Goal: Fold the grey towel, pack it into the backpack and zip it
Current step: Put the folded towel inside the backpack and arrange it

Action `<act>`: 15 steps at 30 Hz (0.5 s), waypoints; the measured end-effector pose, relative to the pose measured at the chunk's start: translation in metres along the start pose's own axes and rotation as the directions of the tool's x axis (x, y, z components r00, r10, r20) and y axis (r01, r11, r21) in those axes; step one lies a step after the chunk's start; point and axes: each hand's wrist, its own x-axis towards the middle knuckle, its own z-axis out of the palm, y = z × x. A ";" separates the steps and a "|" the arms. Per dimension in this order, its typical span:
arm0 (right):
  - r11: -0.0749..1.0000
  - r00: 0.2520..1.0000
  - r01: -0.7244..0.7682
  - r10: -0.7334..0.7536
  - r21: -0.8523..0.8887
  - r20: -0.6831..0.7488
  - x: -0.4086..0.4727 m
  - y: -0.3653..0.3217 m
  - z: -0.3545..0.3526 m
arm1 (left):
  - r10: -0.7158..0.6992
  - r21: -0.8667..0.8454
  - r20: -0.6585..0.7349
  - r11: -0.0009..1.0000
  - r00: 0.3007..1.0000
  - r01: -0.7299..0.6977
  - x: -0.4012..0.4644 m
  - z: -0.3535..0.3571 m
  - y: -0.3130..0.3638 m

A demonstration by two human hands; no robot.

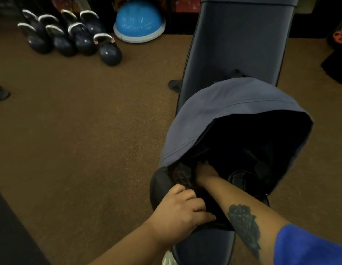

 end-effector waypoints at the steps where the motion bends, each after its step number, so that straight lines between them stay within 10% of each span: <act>1: 1.000 1.000 0.000 0.000 -0.026 -0.001 0.001 0.000 0.001 | -0.001 0.003 -0.001 1.000 1.000 0.001 0.000 0.000 0.000; 15: 0.986 0.997 0.023 -0.010 -0.166 0.081 0.009 0.004 0.014 | 0.008 0.004 0.000 1.000 1.000 -0.008 0.003 0.001 0.001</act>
